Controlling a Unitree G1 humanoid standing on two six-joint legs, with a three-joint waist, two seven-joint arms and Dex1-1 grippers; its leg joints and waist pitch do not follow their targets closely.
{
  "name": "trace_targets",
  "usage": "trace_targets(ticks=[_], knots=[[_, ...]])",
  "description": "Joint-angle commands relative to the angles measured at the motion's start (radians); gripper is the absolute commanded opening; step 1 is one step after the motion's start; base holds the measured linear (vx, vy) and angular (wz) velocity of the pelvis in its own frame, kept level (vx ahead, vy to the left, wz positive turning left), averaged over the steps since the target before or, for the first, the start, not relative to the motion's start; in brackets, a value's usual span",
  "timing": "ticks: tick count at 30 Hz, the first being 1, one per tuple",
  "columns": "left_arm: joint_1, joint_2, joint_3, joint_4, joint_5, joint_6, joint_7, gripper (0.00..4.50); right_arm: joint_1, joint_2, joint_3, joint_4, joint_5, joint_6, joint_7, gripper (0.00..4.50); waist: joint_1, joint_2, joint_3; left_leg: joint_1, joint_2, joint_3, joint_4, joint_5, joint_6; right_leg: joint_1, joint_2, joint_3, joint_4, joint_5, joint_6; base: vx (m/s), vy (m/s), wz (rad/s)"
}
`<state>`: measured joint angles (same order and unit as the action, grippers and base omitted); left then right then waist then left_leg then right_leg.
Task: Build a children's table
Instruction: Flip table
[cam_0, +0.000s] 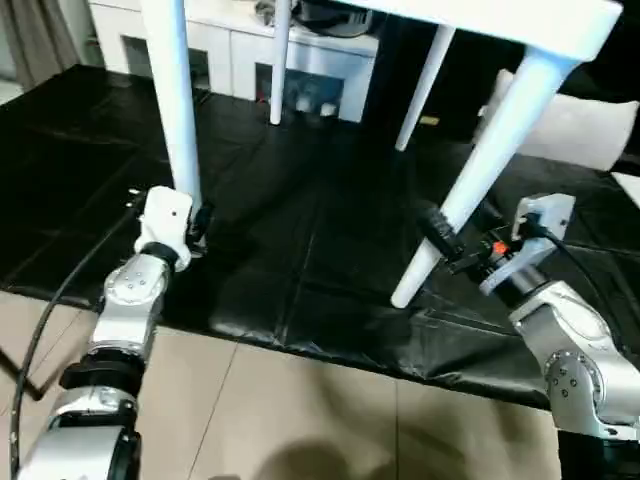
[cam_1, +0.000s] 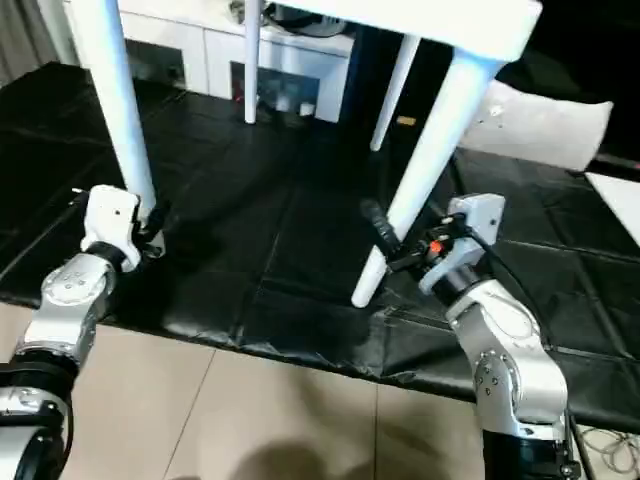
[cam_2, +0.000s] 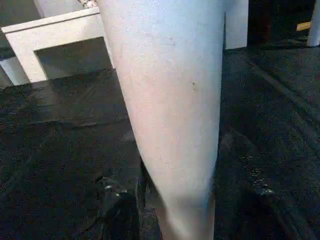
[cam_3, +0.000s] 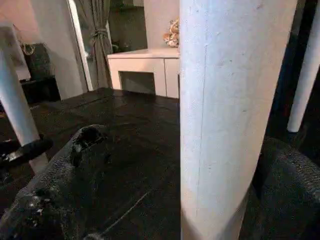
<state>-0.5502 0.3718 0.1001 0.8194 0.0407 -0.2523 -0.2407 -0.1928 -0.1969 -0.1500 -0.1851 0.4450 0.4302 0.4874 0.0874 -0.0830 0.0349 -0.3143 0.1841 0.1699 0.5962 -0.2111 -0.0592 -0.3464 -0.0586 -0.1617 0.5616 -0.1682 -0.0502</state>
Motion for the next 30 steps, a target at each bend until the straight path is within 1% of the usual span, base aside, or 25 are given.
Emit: trace_targets(ticks=[1,2,3,5,7,8,9,10,11,12,13,14,15,16,17,18,19,20,22,23,25,26,27,29,30], knots=[[0.031,-0.017,-0.116,0.016,0.115,0.018,-0.043,1.5,-0.01,0.011,0.093,-0.005,-0.006,0.011,0.025,4.5,-0.007,0.025,-0.038,0.011,0.071,-0.045,-0.083,-0.347,-0.022,0.012,-0.134,0.07,-0.108,-0.547,0.05,0.0,0.0,0.0],[0.04,-0.017,-0.11,0.003,0.1,0.021,-0.056,2.06,-0.013,0.01,0.088,0.009,-0.015,0.006,0.018,4.5,-0.007,0.026,-0.038,0.011,0.073,-0.045,-0.084,-0.346,-0.023,0.012,-0.135,0.07,-0.108,-0.542,0.046,0.0,0.0,0.0],[0.063,-0.013,-0.102,-0.028,0.081,0.019,-0.073,2.2,-0.016,0.009,0.077,0.034,-0.038,-0.018,0.0,4.5,-0.008,0.032,-0.037,0.013,0.074,-0.046,-0.085,-0.358,-0.026,0.01,-0.133,0.069,-0.107,-0.535,0.039,0.0,0.0,0.0],[0.085,-0.01,-0.093,-0.054,0.064,0.018,-0.084,2.28,-0.015,0.006,0.067,0.052,-0.051,-0.033,-0.008,4.5,-0.012,0.028,-0.038,0.007,0.074,-0.047,-0.087,-0.356,-0.028,0.013,-0.134,0.07,-0.104,-0.527,0.038,0.0,0.0,0.0],[0.134,-0.002,-0.063,-0.105,0.025,-0.002,-0.098,2.5,0.003,-0.002,0.045,0.064,-0.032,-0.029,0.008,4.5,-0.011,0.034,-0.038,0.01,0.074,-0.045,-0.086,-0.354,-0.023,0.01,-0.135,0.075,-0.103,-0.511,0.021,0.0,0.0,0.0],[0.161,0.003,-0.041,-0.13,-0.008,-0.022,-0.111,2.63,0.019,0.003,0.026,0.058,-0.005,-0.006,0.005,4.5,-0.011,0.032,-0.037,0.01,0.075,-0.045,-0.086,-0.357,-0.022,0.009,-0.134,0.076,-0.102,-0.509,0.017,0.0,0.0,0.0],[0.212,0.007,0.008,-0.181,-0.084,-0.069,-0.141,2.67,0.064,-0.012,0.03,0.034,-0.011,-0.02,0.025,4.5,-0.001,0.043,-0.04,0.008,0.077,-0.043,-0.087,-0.333,-0.016,0.01,-0.137,0.082,-0.097,-0.459,-0.005,0.0,0.0,0.0],[0.212,0.007,0.008,-0.181,-0.084,-0.069,-0.141,2.69,0.064,-0.012,0.03,0.034,-0.011,-0.02,0.025,4.5,-0.001,0.043,-0.04,0.008,0.077,-0.043,-0.087,-0.333,-0.016,0.01,-0.137,0.082,-0.097,-0.459,-0.005,0.0,0.0,0.0],[0.25,0.003,0.049,-0.23,-0.152,-0.079,-0.165,2.8,0.101,-0.019,0.036,0.007,-0.017,-0.027,0.034,4.5,0.006,0.051,-0.042,0.001,0.077,-0.041,-0.088,-0.302,-0.012,0.014,-0.136,0.086,-0.089,-0.409,-0.018,0.0,0.0,0.0],[0.294,-0.003,0.078,-0.298,-0.211,-0.058,-0.188,2.95,0.138,-0.009,0.025,-0.028,-0.011,-0.031,0.026,4.5,0.01,0.064,-0.046,-0.007,0.084,-0.042,-0.091,-0.254,-0.015,0.02,-0.133,0.091,-0.073,-0.295,-0.054,0.0,0.0,0.0],[0.304,-0.005,0.084,-0.315,-0.225,-0.051,-0.194,3.06,0.146,-0.007,0.022,-0.036,-0.01,-0.034,0.024,4.5,0.009,0.054,-0.05,-0.012,0.088,-0.042,-0.09,-0.229,-0.016,0.025,-0.135,0.094,-0.064,-0.24,-0.071,0.0,0.0,0.0],[0.313,-0.006,0.089,-0.331,-0.235,-0.046,-0.199,3.08,0.154,-0.006,0.02,-0.042,-0.01,-0.038,0.022,4.5,0.01,0.051,-0.051,-0.017,0.087,-0.041,-0.089,-0.199,-0.012,0.027,-0.132,0.095,-0.054,-0.19,-0.086,0.0,0.0,0.0],[0.371,-0.012,0.104,-0.433,-0.293,-0.007,-0.226,3.08,0.202,-0.005,0.013,-0.083,-0.013,-0.07,0.017,4.5,0.011,0.065,-0.051,-0.024,0.082,-0.039,-0.085,-0.153,-0.001,0.026,-0.128,0.096,-0.038,-0.104,-0.114,0.0,0.0,0.0],[0.39,-0.013,0.107,-0.468,-0.309,0.005,-0.234,3.13,0.218,-0.006,0.012,-0.095,-0.016,-0.082,0.016,4.5,0.01,0.057,-0.052,-0.027,0.083,-0.036,-0.083,-0.139,0.006,0.029,-0.13,0.097,-0.036,-0.082,-0.124,0.0,0.0,0.0],[0.425,-0.015,0.107,-0.531,-0.331,0.026,-0.245,3.26,0.246,-0.001,0.008,-0.118,-0.017,-0.108,0.015,4.5,0.008,0.065,-0.034,-0.033,0.078,-0.029,-0.087,-0.181,0.022,0.022,-0.126,0.098,-0.048,-0.147,-0.125,0.0,0.0,0.0],[0.425,-0.015,0.107,-0.531,-0.331,0.026,-0.245,3.41,0.246,-0.001,0.008,-0.118,-0.017,-0.108,0.015,4.5,0.009,0.063,-0.032,-0.029,0.072,-0.026,-0.085,-0.201,0.027,0.021,-0.125,0.097,-0.056,-0.205,-0.111,0.0,0.0,0.0],[0.509,-0.024,0.071,-0.714,-0.372,0.089,-0.232,3.49,0.319,0.011,-0.031,-0.191,0.017,-0.077,-0.024,4.5,0.01,0.074,-0.024,-0.024,0.07,-0.029,-0.086,-0.229,0.023,0.02,-0.127,0.097,-0.063,-0.305,-0.09,0.0,0.0,0.0],[0.513,-0.025,0.068,-0.724,-0.373,0.093,-0.23,3.5,0.323,0.011,-0.033,-0.195,0.02,-0.075,-0.025,4.5,0.012,0.08,-0.019,-0.025,0.076,-0.03,-0.089,-0.245,0.021,0.018,-0.128,0.099,-0.069,-0.336,-0.085,0.0,0.0,0.0],[0.559,-0.049,0.008,-0.872,-0.352,0.188,-0.176,3.57,0.397,-0.003,-0.037,-0.28,0.047,0.0,-0.043,4.5,0.01,0.07,-0.006,-0.016,0.069,-0.03,-0.09,-0.309,0.023,0.011,-0.118,0.092,-0.089,-0.487,-0.031,0.0,0.0,0.0],[0.562,-0.06,-0.012,-0.903,-0.34,0.219,-0.158,3.71,0.408,-0.007,-0.035,-0.296,0.05,0.019,-0.05,4.5,0.01,0.059,-0.002,-0.016,0.063,-0.027,-0.087,-0.301,0.03,0.008,-0.116,0.091,-0.099,-0.536,-0.003,0.0,0.0,0.0],[0.567,-0.067,-0.024,-0.93,-0.334,0.248,-0.147,3.85,0.416,-0.008,-0.03,-0.31,0.052,0.031,-0.057,4.5,0.01,0.068,0.002,-0.017,0.058,-0.031,-0.086,-0.289,0.027,0.007,-0.116,0.085,-0.109,-0.592,0.036,0.0,0.0,0.0],[0.569,-0.076,-0.038,-0.942,-0.326,0.271,-0.136,3.85,0.412,-0.005,-0.021,-0.308,0.04,0.034,-0.069,4.5,0.006,0.057,0.003,-0.017,0.056,-0.031,-0.085,-0.29,0.026,0.005,-0.114,0.083,-0.113,-0.607,0.05,0.0,0.0,0.0],[0.573,-0.08,-0.043,-0.948,-0.322,0.283,-0.132,3.85,0.41,-0.001,-0.011,-0.306,0.028,0.033,-0.08,4.5,0.003,0.064,0.004,-0.015,0.054,-0.034,-0.085,-0.296,0.02,0.004,-0.113,0.078,-0.115,-0.621,0.065,0.0,0.0,0.0],[0.58,-0.094,-0.043,-0.935,-0.302,0.304,-0.111,3.85,0.398,0.008,0.021,-0.28,-0.002,0.002,-0.083,4.5,-0.01,0.064,0.007,-0.025,0.05,-0.038,-0.085,-0.314,0.013,0.01,-0.112,0.069,-0.121,-0.642,0.092,0.0,0.0,0.0],[0.596,-0.106,-0.052,-0.952,-0.281,0.342,-0.078,3.85,0.376,0.012,0.046,-0.249,-0.062,-0.02,-0.111,4.5,-0.013,0.069,0.008,-0.02,0.052,-0.043,-0.085,-0.335,0.008,0.007,-0.113,0.067,-0.125,-0.643,0.098,0.0,0.0,0.0]])
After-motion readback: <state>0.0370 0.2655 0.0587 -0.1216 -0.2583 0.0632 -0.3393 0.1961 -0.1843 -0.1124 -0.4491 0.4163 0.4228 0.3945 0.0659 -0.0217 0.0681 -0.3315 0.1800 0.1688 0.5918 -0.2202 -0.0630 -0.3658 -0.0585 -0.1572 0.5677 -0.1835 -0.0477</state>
